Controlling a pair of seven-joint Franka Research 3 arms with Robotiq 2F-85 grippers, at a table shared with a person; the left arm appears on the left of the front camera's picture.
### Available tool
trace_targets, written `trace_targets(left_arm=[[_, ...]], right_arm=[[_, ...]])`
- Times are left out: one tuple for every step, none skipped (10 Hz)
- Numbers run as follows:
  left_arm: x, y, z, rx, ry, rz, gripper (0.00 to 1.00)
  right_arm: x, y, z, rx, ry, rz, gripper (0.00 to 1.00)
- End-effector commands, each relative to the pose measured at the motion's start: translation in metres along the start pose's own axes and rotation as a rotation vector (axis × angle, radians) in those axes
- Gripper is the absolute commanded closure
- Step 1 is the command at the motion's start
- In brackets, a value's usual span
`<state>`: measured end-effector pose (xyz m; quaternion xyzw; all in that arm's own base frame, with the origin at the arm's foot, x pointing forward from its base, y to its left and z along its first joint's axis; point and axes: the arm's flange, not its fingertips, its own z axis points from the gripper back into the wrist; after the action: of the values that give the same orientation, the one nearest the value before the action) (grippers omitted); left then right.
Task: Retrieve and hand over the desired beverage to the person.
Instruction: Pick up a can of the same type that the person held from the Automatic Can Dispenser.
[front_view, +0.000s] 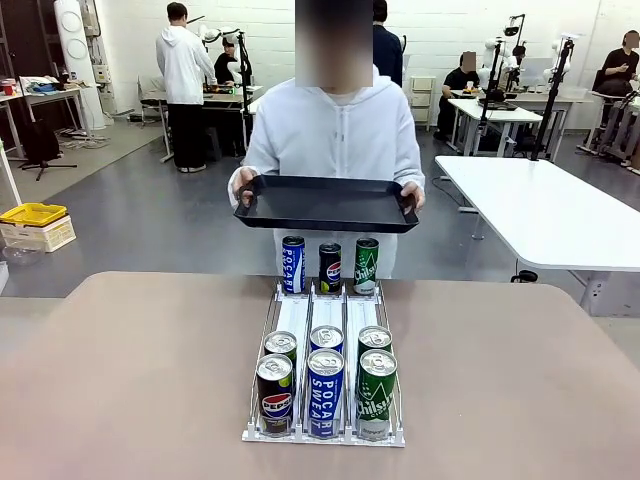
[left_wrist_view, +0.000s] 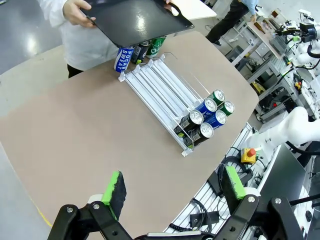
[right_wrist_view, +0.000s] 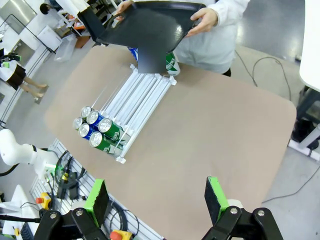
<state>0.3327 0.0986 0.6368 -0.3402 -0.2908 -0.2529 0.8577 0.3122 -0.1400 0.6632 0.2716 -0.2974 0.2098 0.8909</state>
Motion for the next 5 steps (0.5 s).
trace_targets(left_arm=[[0.0009, 0.0013, 0.0017, -0.011, -0.010, -0.017, 0.00], [0.0009, 0.0013, 0.0017, -0.011, -0.010, -0.017, 0.00], [0.0009, 0.0013, 0.0017, -0.011, -0.010, -0.017, 0.00], [0.0009, 0.0013, 0.0017, -0.011, -0.010, -0.017, 0.00], [0.0009, 0.0013, 0.0017, -0.011, -0.010, -0.017, 0.00]], right_arm=[[0.0017, -0.0012, -0.0007, 0.010, -0.012, 0.002, 0.00], [0.0017, -0.0012, -0.0007, 0.010, -0.012, 0.002, 0.00], [0.0017, -0.0012, -0.0007, 0.010, -0.012, 0.002, 0.00], [0.0017, -0.0012, -0.0007, 0.010, -0.012, 0.002, 0.00], [0.0017, -0.0012, -0.0007, 0.010, -0.012, 0.002, 0.00]])
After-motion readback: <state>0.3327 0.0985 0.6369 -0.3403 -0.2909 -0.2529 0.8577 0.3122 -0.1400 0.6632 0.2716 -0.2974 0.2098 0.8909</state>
